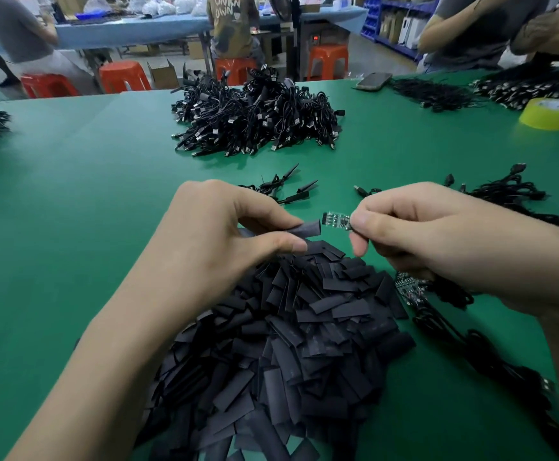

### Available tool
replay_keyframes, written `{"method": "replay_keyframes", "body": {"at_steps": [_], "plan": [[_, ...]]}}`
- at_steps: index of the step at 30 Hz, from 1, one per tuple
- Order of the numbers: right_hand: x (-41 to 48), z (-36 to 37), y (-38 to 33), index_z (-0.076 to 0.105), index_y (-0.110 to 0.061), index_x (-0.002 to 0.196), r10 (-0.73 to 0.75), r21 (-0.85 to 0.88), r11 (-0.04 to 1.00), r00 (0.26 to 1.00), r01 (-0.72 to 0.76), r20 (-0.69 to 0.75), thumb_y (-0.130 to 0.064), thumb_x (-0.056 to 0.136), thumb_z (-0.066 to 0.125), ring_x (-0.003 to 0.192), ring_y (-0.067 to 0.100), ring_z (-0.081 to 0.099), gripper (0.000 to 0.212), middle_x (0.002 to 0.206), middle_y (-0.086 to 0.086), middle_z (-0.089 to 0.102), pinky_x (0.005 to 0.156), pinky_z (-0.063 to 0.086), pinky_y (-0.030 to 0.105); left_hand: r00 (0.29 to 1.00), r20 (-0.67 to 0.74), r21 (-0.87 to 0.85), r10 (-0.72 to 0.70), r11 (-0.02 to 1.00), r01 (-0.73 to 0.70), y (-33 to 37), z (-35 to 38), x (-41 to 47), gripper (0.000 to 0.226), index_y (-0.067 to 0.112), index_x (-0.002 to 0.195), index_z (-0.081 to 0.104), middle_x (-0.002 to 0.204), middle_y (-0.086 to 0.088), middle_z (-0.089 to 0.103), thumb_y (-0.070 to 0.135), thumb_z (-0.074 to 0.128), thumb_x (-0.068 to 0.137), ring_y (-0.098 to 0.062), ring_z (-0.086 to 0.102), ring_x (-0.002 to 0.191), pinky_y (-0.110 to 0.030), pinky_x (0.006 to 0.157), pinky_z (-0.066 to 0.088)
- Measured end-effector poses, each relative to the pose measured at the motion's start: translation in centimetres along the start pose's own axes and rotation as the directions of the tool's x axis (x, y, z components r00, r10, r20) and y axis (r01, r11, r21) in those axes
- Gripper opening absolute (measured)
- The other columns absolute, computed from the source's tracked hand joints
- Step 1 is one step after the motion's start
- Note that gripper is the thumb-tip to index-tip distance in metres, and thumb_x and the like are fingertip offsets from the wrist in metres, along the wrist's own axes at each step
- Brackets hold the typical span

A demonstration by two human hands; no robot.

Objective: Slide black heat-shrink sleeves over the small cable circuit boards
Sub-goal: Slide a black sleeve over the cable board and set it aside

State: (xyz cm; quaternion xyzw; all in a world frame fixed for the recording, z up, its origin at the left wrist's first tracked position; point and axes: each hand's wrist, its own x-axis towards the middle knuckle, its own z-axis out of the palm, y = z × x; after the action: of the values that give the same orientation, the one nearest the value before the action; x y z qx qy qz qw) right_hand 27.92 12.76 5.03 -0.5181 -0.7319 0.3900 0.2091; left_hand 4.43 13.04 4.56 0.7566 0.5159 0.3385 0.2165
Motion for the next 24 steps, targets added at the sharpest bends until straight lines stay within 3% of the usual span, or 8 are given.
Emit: {"method": "replay_keyframes", "body": {"at_steps": [5, 7, 14, 17, 20, 24], "plan": [[-0.1, 0.18, -0.34, 0.068, -0.024, 0.081, 0.007, -0.024, 1.0, 1.0, -0.007, 0.022, -0.057, 0.094, 0.046, 0.056, 0.021, 0.025, 0.041, 0.057, -0.005, 0.032, 0.056, 0.026, 0.04, 1.0, 0.004, -0.033, 0.01, 0.999, -0.01, 0.13, 0.14, -0.06, 0.015, 0.031, 0.083, 0.083, 0.067, 0.029, 0.07, 0.032, 0.089, 0.069, 0.014, 0.06, 0.054, 0.0, 0.055, 0.037], [-0.1, 0.04, -0.2, 0.067, -0.023, 0.08, 0.007, -0.017, 1.0, 1.0, -0.007, 0.018, -0.053, 0.1, 0.048, 0.055, 0.02, 0.026, 0.041, 0.056, -0.007, 0.032, 0.055, 0.025, 0.038, 1.0, 0.001, -0.046, 0.015, 0.999, -0.015, 0.08, 0.13, -0.07, 0.013, 0.032, 0.081, 0.083, 0.061, 0.031, 0.067, 0.032, 0.089, 0.069, 0.015, 0.057, 0.052, 0.0, 0.054, 0.036], [-0.15, 0.01, -0.34, 0.066, -0.022, 0.076, 0.022, -0.01, 1.0, 0.999, -0.022, 0.032, -0.048, 0.1, 0.048, 0.05, 0.014, 0.027, 0.04, 0.052, -0.011, 0.033, 0.051, 0.025, 0.031, 0.999, 0.001, -0.034, 0.035, 0.999, -0.035, 0.09, 0.0, -0.15, 0.011, 0.034, 0.078, 0.082, 0.067, 0.027, 0.07, 0.034, 0.088, 0.069, 0.013, 0.059, 0.053, -0.002, 0.054, 0.038], [-0.16, 0.13, -0.51, 0.066, -0.023, 0.076, 0.012, -0.036, 0.999, 0.999, -0.011, 0.043, -0.056, 0.096, 0.049, 0.051, 0.018, 0.025, 0.042, 0.053, -0.007, 0.031, 0.05, 0.023, 0.033, 0.999, 0.006, -0.016, 0.037, 0.999, -0.036, 0.1, -0.04, -0.17, 0.011, 0.033, 0.08, 0.083, 0.068, 0.026, 0.071, 0.035, 0.088, 0.07, 0.011, 0.058, 0.051, -0.002, 0.052, 0.037], [-0.19, 0.28, -0.65, 0.067, -0.024, 0.08, 0.011, -0.084, 0.996, 0.999, -0.008, 0.042, -0.058, 0.088, 0.047, 0.053, 0.02, 0.024, 0.04, 0.057, -0.002, 0.029, 0.051, 0.021, 0.036, 0.999, 0.006, 0.031, 0.037, 0.999, -0.037, 0.01, -0.16, -0.22, 0.014, 0.035, 0.079, 0.082, 0.069, 0.025, 0.071, 0.043, 0.085, 0.068, 0.006, 0.058, 0.052, -0.007, 0.052, 0.04], [-0.4, 0.22, -0.67, 0.067, -0.026, 0.08, 0.015, -0.142, 0.99, 0.999, -0.009, 0.04, -0.052, 0.099, 0.049, 0.049, 0.016, 0.025, 0.037, 0.054, -0.006, 0.03, 0.047, 0.022, 0.03, 0.995, 0.055, 0.109, 0.084, 0.99, -0.09, 0.08, -0.42, -0.14, 0.022, 0.038, 0.085, 0.082, 0.075, 0.02, 0.073, 0.051, 0.079, 0.068, 0.003, 0.061, 0.063, -0.023, 0.061, 0.052]]}}
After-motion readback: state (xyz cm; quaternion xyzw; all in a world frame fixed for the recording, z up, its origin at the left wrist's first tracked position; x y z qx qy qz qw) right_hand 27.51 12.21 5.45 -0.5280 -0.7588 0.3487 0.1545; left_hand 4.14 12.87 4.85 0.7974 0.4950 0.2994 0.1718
